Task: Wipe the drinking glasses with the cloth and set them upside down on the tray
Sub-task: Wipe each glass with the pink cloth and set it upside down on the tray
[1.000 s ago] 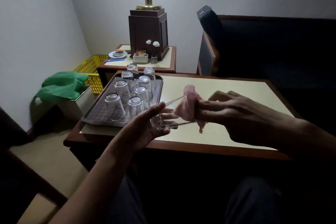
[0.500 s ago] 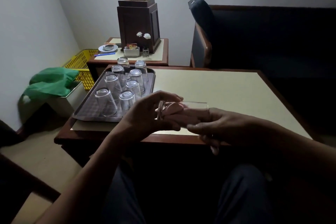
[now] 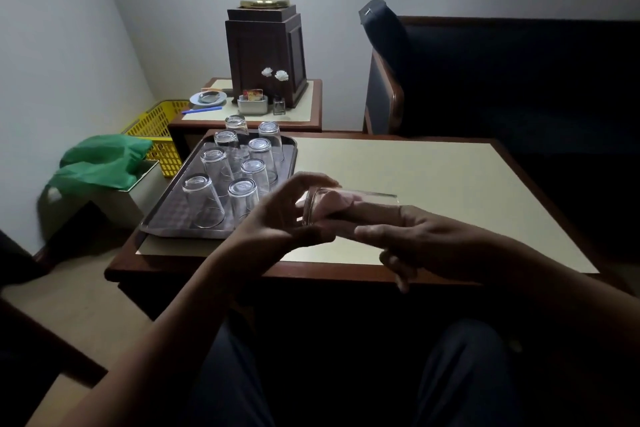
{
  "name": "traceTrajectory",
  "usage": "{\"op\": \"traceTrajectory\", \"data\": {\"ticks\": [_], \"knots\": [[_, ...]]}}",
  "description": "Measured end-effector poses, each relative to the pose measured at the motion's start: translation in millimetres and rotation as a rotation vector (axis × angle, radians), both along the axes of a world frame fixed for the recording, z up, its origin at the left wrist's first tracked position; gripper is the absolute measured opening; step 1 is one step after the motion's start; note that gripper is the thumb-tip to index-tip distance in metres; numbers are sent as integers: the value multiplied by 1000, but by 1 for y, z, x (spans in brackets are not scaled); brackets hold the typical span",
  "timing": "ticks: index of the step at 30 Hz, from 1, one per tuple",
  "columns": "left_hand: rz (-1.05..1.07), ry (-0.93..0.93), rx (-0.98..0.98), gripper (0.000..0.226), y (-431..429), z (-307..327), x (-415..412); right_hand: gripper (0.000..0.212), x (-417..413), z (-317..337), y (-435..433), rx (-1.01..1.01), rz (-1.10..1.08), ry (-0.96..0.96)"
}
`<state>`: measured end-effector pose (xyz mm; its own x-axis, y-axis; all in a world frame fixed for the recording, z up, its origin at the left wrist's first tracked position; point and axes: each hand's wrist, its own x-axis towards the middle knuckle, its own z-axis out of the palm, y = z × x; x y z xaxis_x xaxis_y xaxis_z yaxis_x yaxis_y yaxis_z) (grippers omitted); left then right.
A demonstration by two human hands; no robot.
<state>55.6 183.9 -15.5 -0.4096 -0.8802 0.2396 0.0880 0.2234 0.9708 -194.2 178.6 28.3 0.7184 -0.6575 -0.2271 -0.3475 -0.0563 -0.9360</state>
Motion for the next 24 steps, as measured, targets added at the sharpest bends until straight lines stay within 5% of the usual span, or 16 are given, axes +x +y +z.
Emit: {"op": "traceTrajectory", "data": {"ticks": [5, 6, 9, 11, 14, 19, 21, 24], "knots": [[-62, 29, 467, 62, -9, 5, -3, 41, -1, -19, -7, -957, 135, 483], [-26, 19, 440, 55, -10, 5, -4, 46, 1, -20, -6, -917, 134, 480], [54, -11, 127, 44, -7, 5, -1, 65, 2, -9, 4, -275, 72, 163], [5, 18, -13, 50, -5, 8, 1, 62, 0, 0, 4, -58, 74, 47], [-8, -31, 64, 70, -9, 10, 4, 52, 0, -1, 1, -163, 62, 15], [-73, -11, 475, 51, -8, 10, 1, 65, -2, -17, -5, -972, 102, 207], [-37, 47, 446, 56, -8, 12, -1, 57, -2, -24, -9, -921, 90, 193], [24, -93, 146, 67, -6, 14, -1, 42, 3, -18, -5, -304, -13, -42]]}}
